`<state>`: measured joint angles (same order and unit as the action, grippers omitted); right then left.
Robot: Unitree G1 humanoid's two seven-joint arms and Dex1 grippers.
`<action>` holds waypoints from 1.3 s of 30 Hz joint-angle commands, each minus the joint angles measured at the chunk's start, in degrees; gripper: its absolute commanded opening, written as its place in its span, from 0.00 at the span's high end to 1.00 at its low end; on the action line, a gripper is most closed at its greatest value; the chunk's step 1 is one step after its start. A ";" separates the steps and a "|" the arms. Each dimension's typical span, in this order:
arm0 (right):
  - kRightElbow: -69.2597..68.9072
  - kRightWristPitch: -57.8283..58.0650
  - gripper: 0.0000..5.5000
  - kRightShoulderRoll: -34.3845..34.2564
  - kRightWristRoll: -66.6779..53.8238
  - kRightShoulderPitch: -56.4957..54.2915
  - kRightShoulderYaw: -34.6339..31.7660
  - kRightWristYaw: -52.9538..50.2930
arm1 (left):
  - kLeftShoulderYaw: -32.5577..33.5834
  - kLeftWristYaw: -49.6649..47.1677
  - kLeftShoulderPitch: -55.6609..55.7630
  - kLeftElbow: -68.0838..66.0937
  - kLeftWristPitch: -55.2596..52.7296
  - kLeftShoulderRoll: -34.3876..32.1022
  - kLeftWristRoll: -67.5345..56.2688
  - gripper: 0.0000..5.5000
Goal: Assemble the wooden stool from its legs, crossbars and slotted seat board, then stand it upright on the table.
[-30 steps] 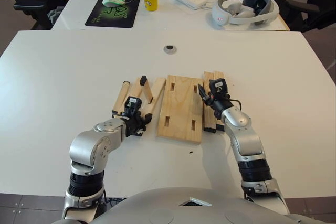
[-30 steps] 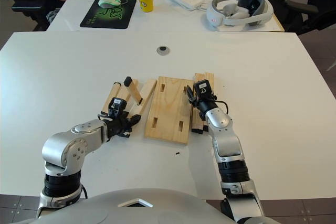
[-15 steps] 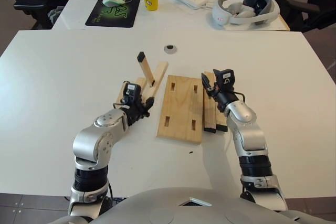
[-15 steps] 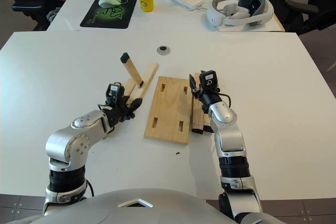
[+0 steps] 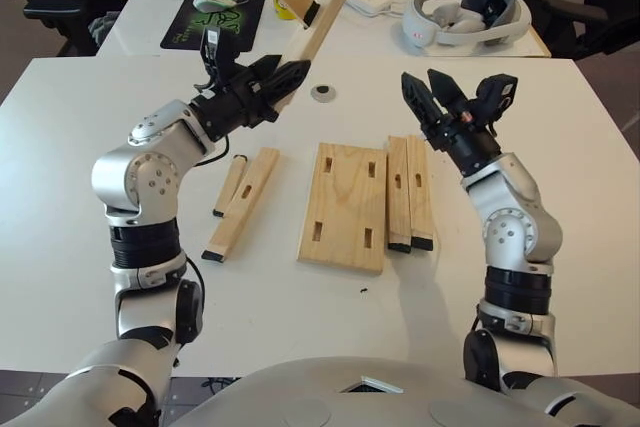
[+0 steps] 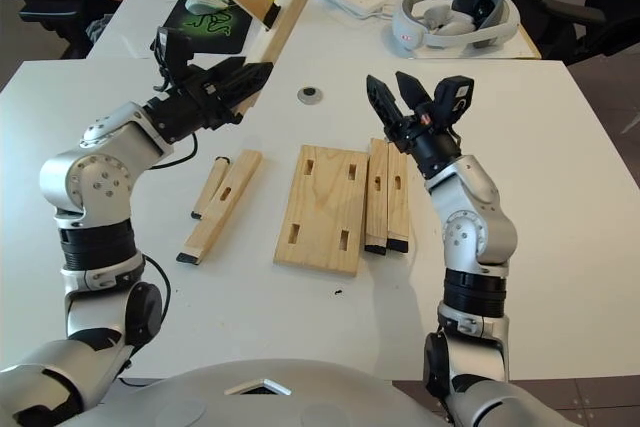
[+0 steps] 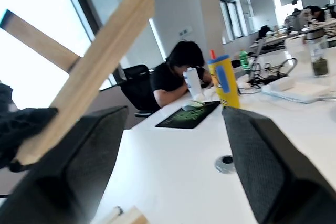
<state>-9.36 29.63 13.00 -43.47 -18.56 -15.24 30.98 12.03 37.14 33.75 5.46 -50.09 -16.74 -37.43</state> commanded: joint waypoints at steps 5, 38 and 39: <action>1.49 16.57 0.19 4.40 -23.51 -6.38 -3.93 4.95 | -1.19 11.54 7.28 -3.77 -7.72 -5.28 -10.68 0.62; 4.06 22.88 0.12 6.73 -41.79 -7.03 -3.10 3.38 | -6.31 20.37 7.27 -5.53 -20.50 -8.14 -20.46 0.62; 4.15 22.92 0.13 6.78 -42.07 -7.20 -3.23 3.34 | -6.39 20.47 7.09 -5.36 -20.60 -8.28 -20.52 0.62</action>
<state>-4.53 52.13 18.96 -85.86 -25.45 -18.65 33.99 5.79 57.66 40.45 -1.04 -70.26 -24.61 -56.99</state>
